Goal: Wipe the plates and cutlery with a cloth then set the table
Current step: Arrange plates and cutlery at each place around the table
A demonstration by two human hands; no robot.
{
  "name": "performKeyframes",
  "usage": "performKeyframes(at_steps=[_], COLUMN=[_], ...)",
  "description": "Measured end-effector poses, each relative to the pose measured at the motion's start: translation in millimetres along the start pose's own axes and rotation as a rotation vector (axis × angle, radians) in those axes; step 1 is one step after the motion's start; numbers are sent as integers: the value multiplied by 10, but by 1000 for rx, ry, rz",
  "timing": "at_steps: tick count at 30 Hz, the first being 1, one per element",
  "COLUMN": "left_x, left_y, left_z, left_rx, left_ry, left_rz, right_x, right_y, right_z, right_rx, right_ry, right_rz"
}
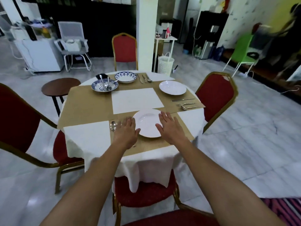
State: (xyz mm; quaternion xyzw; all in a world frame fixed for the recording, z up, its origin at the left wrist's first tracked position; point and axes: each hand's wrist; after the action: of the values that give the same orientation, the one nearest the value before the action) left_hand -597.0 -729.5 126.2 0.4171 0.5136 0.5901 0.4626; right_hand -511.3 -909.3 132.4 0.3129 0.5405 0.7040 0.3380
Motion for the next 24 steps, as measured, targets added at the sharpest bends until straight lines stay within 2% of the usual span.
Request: performKeyframes(at_steps=[8,16,24], left_x=[-986,-1811,-2530], left_y=[218,156,125], left_z=[308,451,1043], left_rx=[-47,-41,-71], left_ry=[-34,225,304], left_rz=[14,42,49], right_x=[-1068,-2215,-3047], right_y=[308,556,564], right_z=[2,95,689], right_rx=[-7,66,78], right_ry=[8,203,306], right_rz=[-24,-15,22])
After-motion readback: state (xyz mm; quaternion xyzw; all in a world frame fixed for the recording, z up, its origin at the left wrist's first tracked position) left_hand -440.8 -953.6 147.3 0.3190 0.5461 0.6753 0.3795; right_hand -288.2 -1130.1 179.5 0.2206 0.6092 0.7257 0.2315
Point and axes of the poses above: each hand's wrist, its own z-axis towards the middle knuckle, its own y-axis out of the back of the hand, x = y × z, and after that the axes turned 11 degrees about -x, right-handed
